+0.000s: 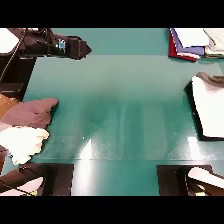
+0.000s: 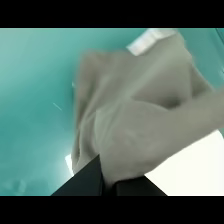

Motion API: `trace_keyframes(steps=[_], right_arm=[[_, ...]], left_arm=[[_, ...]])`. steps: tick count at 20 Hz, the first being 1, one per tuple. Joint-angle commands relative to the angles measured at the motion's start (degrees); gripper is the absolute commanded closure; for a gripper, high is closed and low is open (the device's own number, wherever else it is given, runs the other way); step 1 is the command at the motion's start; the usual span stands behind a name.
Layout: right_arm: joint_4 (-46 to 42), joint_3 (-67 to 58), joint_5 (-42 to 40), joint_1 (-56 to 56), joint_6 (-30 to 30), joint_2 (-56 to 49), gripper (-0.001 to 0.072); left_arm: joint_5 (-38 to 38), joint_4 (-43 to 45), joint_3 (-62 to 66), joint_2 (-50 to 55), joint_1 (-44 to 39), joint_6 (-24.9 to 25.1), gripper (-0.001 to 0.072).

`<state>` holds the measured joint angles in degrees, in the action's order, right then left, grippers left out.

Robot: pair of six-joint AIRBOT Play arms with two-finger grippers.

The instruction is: Fold the shirts.

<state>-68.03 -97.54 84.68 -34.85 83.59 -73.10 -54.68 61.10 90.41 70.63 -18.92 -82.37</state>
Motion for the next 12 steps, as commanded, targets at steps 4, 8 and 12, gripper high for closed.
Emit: trace_keyframes(steps=[4, 8, 12], right_arm=[[-19.37, 17.38, 2.51, -0.26, -0.04, 6.36, 0.0694], [-21.27, 22.77, 2.25, -1.40, 0.90, 8.09, -0.0008], [-4.52, 18.43, 2.47, 1.18, 1.49, 8.09, 0.0013]], left_arm=[[-0.39, 0.20, 0.00, -0.02, -0.02, 0.42, 0.0685], [-0.39, 0.20, 0.00, -0.02, -0.02, 1.77, 0.0684], [-0.35, 0.20, 0.00, -0.04, -0.02, 1.86, 0.0684]])
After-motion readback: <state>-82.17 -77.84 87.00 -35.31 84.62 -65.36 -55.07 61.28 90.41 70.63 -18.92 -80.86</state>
